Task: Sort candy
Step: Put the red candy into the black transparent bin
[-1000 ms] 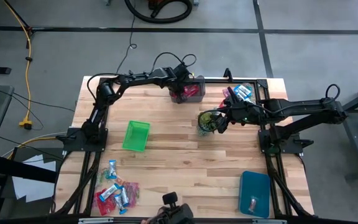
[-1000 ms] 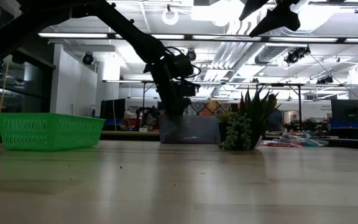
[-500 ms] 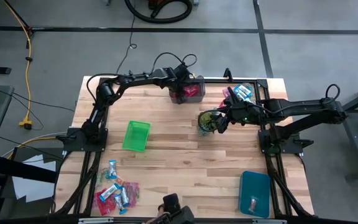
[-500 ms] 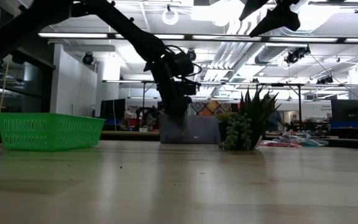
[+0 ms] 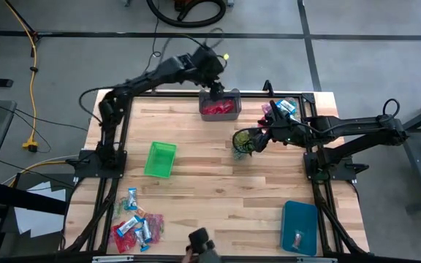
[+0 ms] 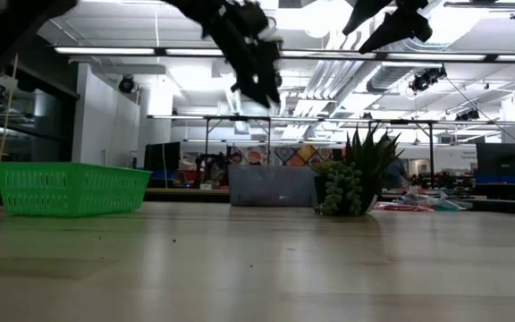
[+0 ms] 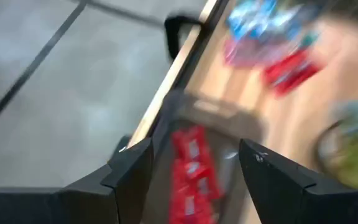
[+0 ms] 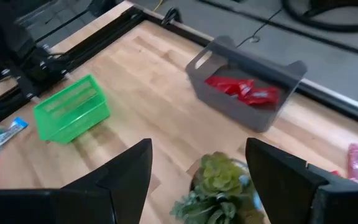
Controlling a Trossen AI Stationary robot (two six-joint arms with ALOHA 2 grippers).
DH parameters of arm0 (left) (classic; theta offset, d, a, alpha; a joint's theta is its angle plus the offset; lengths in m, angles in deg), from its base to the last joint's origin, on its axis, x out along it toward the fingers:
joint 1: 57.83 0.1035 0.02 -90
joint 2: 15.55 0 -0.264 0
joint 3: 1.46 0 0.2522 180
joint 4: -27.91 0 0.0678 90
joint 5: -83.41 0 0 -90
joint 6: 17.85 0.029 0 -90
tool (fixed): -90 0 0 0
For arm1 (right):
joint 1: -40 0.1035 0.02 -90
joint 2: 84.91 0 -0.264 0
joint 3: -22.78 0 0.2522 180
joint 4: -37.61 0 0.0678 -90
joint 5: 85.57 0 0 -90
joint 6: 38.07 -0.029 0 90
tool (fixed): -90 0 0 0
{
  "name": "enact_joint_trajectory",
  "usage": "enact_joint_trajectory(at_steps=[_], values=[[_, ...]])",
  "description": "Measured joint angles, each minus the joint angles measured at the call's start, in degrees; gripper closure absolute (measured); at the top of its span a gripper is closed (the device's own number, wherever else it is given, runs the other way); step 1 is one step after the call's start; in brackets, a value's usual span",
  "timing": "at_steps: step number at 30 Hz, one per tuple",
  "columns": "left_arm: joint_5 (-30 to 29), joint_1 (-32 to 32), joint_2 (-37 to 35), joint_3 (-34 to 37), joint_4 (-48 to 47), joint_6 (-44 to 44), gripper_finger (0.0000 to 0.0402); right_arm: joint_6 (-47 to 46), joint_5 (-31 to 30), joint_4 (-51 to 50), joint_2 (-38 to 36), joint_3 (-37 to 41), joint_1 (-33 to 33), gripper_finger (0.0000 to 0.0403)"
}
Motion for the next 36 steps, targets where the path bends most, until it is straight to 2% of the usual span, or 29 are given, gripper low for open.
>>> enact_joint_trajectory(at_steps=[3, 5, 9, 13, 19, 24, 27, 30, 33, 36], values=[[6.55, -0.58, -4.92, 1.36, -1.35, -7.62, 0.0176, 0.00, -0.49, -0.03, 0.00, 0.00, -0.01, 0.0148], [9.96, -1.73, -8.86, 4.00, -1.41, -9.37, 0.0176, 0.49, -0.46, -0.04, 0.00, 0.00, -0.01, 0.0148], [10.00, -6.90, -18.45, 14.25, 4.04, -11.06, 0.0177, 2.60, -0.22, -0.15, 0.00, 0.00, -0.01, 0.0148], [6.45, -13.16, -29.49, 30.40, 17.56, -17.47, 0.0177, 5.37, 1.95, -0.20, 0.00, 0.00, -0.01, 0.0148], [-0.37, -22.07, -44.69, 57.45, 43.71, -28.91, 0.0177, 7.07, 3.86, -0.52, 0.00, 0.00, -0.01, 0.0148], [-2.81, -27.35, -51.73, 72.34, 61.45, -32.93, 0.0177, 7.06, 3.85, -0.50, 0.00, 0.00, -0.01, 0.0148], [-2.85, -28.53, -53.67, 75.85, 64.89, -33.83, 0.0177, 6.66, 3.84, -0.51, 0.00, 0.00, -0.01, 0.0148], [-2.83, -28.76, -54.80, 75.95, 64.23, -33.52, 0.0177, 4.07, 3.34, -0.50, 0.00, 0.00, -0.01, 0.0148], [-2.12, -28.71, -55.56, 75.95, 64.64, -31.92, 0.0177, -1.45, 1.26, -0.50, 0.00, 0.00, -0.81, 0.0148], [-1.92, -28.57, -56.64, 75.95, 64.65, -30.79, 0.0177, -8.55, 0.50, -0.50, 0.00, 0.00, -5.21, 0.0148]])
